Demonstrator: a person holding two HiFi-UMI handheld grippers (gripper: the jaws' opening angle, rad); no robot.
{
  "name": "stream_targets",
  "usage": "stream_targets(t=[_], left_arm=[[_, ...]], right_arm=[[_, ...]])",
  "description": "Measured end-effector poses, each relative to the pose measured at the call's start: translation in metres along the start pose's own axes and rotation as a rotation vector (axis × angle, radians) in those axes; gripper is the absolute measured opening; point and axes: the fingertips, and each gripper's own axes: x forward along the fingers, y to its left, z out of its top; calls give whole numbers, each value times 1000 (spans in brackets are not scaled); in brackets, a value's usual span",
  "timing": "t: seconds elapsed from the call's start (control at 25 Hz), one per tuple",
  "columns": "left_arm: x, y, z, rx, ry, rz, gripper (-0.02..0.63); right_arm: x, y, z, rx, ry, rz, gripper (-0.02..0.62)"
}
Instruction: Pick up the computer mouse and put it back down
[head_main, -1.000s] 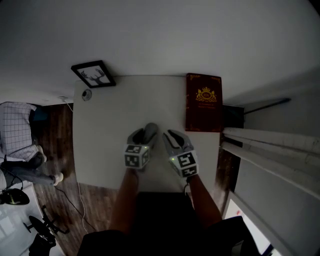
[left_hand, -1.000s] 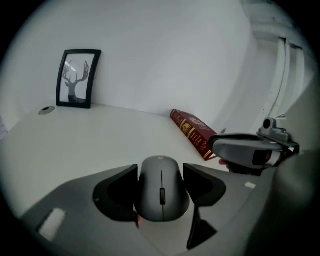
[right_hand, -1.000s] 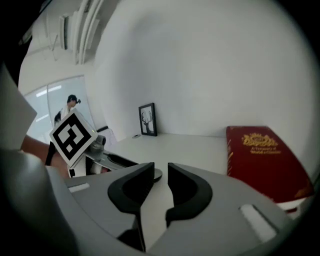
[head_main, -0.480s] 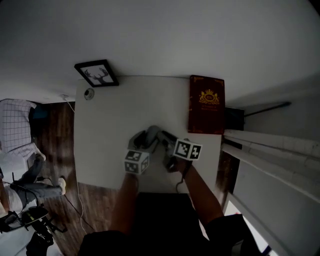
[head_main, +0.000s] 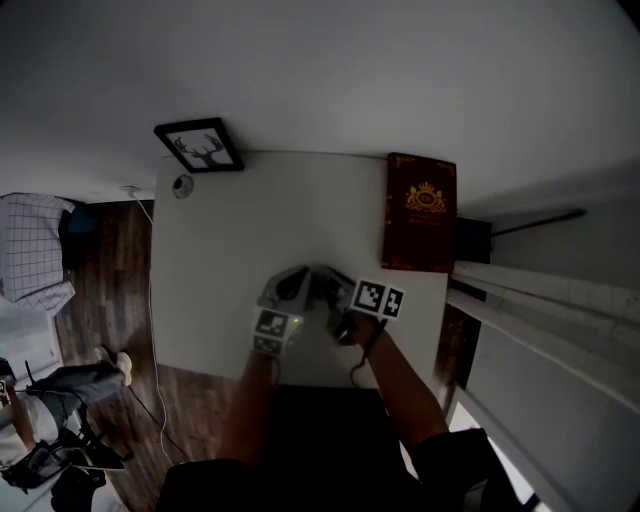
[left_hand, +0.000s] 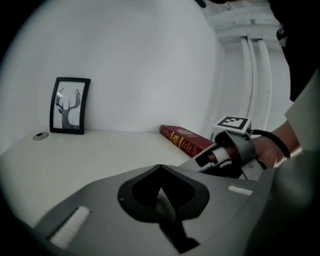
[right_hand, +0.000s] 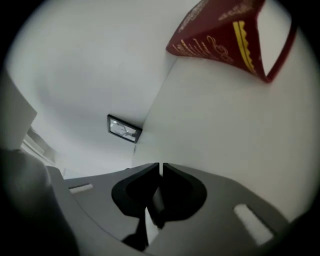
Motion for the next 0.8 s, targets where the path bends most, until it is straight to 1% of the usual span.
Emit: stream_targets(t=[0.04,0.12,0.24,0.28,0.36,0.44,0.52,0.6,0.72,0.8], left_arm=[[-2,3,2,-11,-6,17,0],[-8,13,4,-27,-7,58,0],[-20,26,-5,-35,30,104,0],[-23,29,-9,-46,45,113,0],[-29,36,-19,-95,74,133,0],[-34,44,-32,-144,108,157,0],[-39,46,-42,-143,148,163,0],[-43,40,-48,-99,186,143,0],[-46,23,-53,-26,247,75,0],[-46,16,-55,0,279,45,0]], right_arm=[[0,-2,2,-41,-3,-30,25],[-1,0,6,-138,3,-63,26],[-9,4,5,-274,25,-83,25],[-12,7,4,-317,30,-87,15],[-16,14,-2,-378,43,-83,15],[-18,17,-13,-385,63,-68,20],[-20,14,-24,-359,79,-51,58],[-23,13,-32,-341,85,-40,80],[-27,8,-34,-342,78,-54,91],[-29,6,-35,-343,73,-62,91]])
